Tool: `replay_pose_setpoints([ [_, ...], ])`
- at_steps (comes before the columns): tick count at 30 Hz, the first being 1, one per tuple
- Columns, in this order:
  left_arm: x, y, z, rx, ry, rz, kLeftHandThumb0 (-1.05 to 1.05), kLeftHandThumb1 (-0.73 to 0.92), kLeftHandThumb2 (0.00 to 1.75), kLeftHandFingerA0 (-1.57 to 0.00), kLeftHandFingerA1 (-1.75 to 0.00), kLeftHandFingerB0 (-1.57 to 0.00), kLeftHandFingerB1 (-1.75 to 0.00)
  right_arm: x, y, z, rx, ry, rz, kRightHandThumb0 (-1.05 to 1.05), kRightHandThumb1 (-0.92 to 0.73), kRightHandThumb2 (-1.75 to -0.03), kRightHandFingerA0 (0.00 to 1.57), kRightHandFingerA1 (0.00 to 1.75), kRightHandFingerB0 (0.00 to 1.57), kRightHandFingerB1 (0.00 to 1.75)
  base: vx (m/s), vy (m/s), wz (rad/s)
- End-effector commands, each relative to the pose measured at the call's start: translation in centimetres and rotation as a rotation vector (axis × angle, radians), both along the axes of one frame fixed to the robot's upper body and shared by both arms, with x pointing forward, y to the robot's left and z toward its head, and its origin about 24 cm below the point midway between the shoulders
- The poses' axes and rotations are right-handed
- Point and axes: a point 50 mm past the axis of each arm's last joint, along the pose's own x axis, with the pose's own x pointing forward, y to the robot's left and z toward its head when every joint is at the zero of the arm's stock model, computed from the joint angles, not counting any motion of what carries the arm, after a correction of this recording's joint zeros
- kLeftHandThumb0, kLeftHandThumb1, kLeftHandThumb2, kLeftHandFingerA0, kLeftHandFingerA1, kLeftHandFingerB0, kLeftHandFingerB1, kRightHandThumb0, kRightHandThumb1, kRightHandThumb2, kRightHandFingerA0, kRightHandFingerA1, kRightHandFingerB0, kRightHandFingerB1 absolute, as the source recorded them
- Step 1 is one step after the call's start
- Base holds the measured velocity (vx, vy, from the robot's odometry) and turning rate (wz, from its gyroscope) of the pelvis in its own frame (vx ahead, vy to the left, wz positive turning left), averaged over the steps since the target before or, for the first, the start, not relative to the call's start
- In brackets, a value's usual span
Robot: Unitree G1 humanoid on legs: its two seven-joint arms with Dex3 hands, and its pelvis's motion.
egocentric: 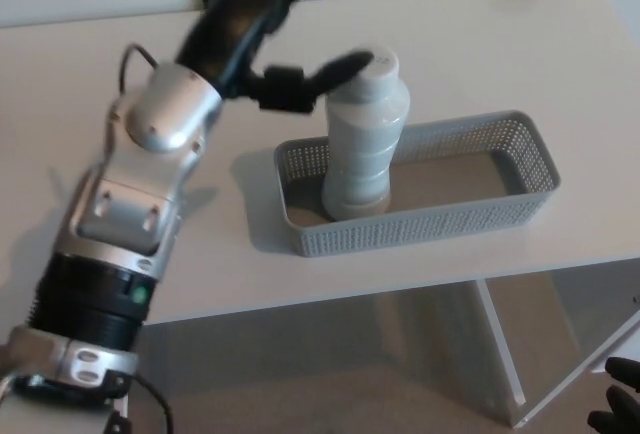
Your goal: The robot walk up to a desk on which a bottle is kept on the left hand side and a container is kept on the right hand side. The robot uses its left hand to pick up the bottle and places it in the container.
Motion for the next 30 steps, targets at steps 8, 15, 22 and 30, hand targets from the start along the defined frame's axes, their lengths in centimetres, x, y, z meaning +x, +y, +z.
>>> replay_pose_setpoints([
  [8,-13.9,15.8,12.8,-0.165,-0.536,0.066,-0.93,0.65,0.6,0.0,0.0,0.0,0.0,0.4,-1.4,0.8,-0.074,0.012,0.054,-0.8,-0.45,-0.6,0.76,0.57,0.67,0.49,0.0,0.0,0.0],
  [15,-17.0,28.9,5.2,-0.301,-0.2,0.468,-0.76,0.58,0.58,0.0,0.0,0.0,0.0,-0.3,-2.3,0.6,-0.065,0.042,0.0,-0.72,-0.51,-0.56,0.76,0.58,0.67,0.5,0.0,0.0,0.0],
  [22,-22.7,36.0,-3.4,-0.347,0.064,0.884,-0.75,0.44,0.86,0.0,-0.08,0.0,-0.13,-1.1,-3.8,1.0,-0.039,0.033,-0.101,-0.7,-0.52,-0.57,0.72,0.58,0.67,0.55,0.0,0.0,0.0],
  [30,-27.1,36.6,-12.6,-0.324,0.372,1.175,-0.78,0.69,0.68,0.0,-0.32,0.0,-0.02,-3.1,-5.5,1.1,-0.023,0.045,-0.164,-0.66,-0.51,-0.56,0.65,0.56,0.61,0.48,0.0,0.0,0.0],
])
